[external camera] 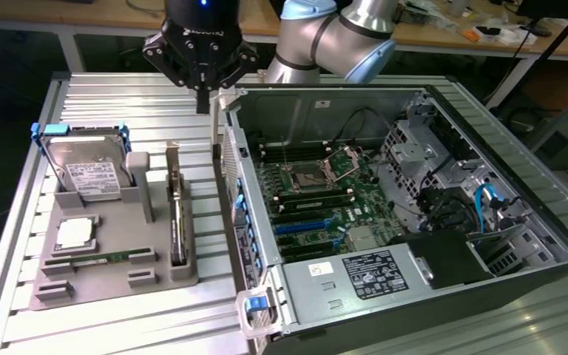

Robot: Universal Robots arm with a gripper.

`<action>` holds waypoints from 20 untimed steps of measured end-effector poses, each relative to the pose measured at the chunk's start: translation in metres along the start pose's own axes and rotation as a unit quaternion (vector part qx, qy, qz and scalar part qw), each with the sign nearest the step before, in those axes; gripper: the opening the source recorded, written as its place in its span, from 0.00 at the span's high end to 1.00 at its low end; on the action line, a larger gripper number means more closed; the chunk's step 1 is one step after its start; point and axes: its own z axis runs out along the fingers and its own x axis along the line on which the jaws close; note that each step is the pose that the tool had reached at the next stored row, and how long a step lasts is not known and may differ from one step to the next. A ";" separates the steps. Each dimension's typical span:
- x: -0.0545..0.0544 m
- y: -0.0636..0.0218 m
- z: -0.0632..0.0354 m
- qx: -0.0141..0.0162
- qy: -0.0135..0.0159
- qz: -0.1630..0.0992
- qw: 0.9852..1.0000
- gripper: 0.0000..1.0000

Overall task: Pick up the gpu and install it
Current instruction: 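Reach for the gpu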

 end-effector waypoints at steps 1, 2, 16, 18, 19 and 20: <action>0.002 -0.0004 0.0000 0.000 0.000 0.000 1.000 0.89; 0.003 -0.0008 0.0000 0.000 0.000 0.000 1.000 0.89; 0.025 -0.0031 -0.0001 0.000 0.000 0.000 1.000 0.89; 0.026 -0.0032 -0.0001 0.000 0.000 0.000 1.000 0.89; 0.027 -0.0033 -0.0001 0.000 0.000 0.000 1.000 0.89; 0.027 -0.0033 -0.0001 0.000 0.000 0.000 1.000 0.89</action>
